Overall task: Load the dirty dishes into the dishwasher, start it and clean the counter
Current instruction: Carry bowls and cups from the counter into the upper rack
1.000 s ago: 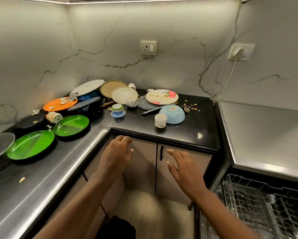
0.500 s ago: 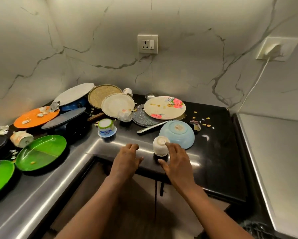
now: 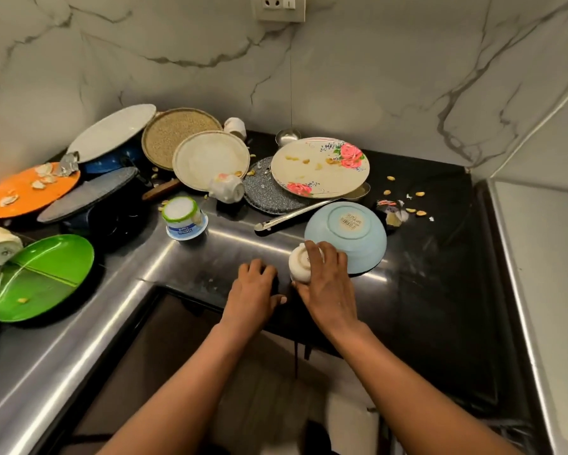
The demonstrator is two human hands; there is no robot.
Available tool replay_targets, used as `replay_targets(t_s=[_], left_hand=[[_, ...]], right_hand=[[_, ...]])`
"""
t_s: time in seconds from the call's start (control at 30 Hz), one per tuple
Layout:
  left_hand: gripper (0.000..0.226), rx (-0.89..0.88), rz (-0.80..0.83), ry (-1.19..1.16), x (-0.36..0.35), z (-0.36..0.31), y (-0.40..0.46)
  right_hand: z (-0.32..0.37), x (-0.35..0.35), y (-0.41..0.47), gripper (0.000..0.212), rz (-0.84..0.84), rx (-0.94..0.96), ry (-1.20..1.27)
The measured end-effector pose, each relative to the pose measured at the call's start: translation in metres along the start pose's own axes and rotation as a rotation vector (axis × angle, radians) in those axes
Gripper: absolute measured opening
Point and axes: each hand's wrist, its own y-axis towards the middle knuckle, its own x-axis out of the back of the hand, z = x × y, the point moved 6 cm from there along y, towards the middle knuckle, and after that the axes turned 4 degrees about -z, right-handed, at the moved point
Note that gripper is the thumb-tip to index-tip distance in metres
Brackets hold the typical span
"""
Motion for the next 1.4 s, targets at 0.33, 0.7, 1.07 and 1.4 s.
replay_targets(t_s=[0.33,0.7,1.07,1.4], left_hand=[[0.038,-0.2,-0.162,-0.087,0.007,-0.025,-0.062],[0.035,-0.76,0.041,-0.174,-0.058,-0.11,-0.224],[0.054,-1.092,0.465,-0.046,-0.169,-0.266,-0.345],[0.063,-1.218,0.521,0.293,-0.253,-0.369,-0.355]], right_hand=[[0.009,0.053,-0.097,0.08,-0.231,-0.102,0.04],[-0.031,0.085,-0.422,0.082,-0.07,-0.572,-0.115],[-0.117,0.143,-0.604,0.083,-0.085,-1.028,-0.12],[-0.224,0.096,-0.621,0.082,0.314,-0.905,-0.22]])
